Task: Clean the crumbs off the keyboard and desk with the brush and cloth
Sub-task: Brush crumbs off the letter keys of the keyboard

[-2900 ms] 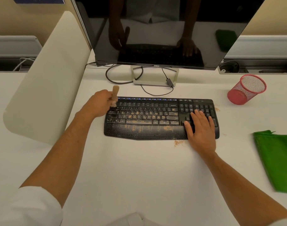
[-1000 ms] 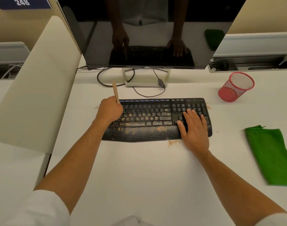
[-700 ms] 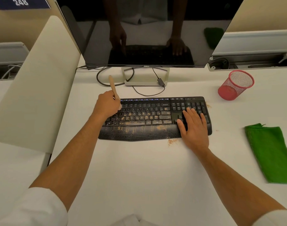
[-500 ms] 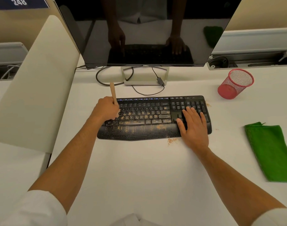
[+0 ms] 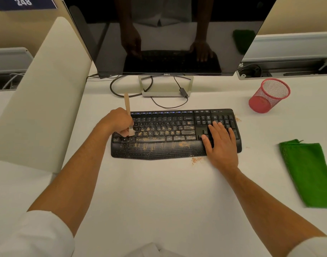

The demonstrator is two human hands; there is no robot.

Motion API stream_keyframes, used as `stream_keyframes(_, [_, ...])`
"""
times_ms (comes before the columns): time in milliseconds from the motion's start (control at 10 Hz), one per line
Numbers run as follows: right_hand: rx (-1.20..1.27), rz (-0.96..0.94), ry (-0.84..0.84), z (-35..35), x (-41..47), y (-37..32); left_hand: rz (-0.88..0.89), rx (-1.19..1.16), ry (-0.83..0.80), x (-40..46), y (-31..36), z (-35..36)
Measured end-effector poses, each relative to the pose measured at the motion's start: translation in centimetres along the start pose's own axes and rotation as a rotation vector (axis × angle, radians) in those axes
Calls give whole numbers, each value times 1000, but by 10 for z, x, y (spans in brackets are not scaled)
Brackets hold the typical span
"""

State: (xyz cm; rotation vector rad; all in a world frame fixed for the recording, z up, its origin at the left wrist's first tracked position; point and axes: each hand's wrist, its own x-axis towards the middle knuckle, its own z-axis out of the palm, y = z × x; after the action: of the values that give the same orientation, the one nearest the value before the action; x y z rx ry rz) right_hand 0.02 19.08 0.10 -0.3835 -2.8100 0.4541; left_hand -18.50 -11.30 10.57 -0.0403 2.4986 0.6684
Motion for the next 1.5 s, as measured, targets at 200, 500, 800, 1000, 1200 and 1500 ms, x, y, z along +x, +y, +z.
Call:
stream_keyframes(200, [-2, 1, 4, 1, 0, 1, 109, -9, 196, 2, 1, 3])
stream_keyframes(500, [-5, -2, 10, 2, 0, 2, 74, 8, 46, 0, 2, 2])
stream_keyframes(800, [3, 1, 5, 1, 0, 1, 264, -39, 307, -8, 11, 23])
stream_keyframes(1000, [1, 2, 6, 1, 0, 1, 219, 69, 126, -15, 18, 26])
stream_keyframes(1200, [-1, 1, 9, 1, 0, 1, 160, -37, 133, -9, 18, 14])
stream_keyframes(1500, [-8, -3, 9, 1, 0, 1, 78, -73, 13, -10, 18, 21])
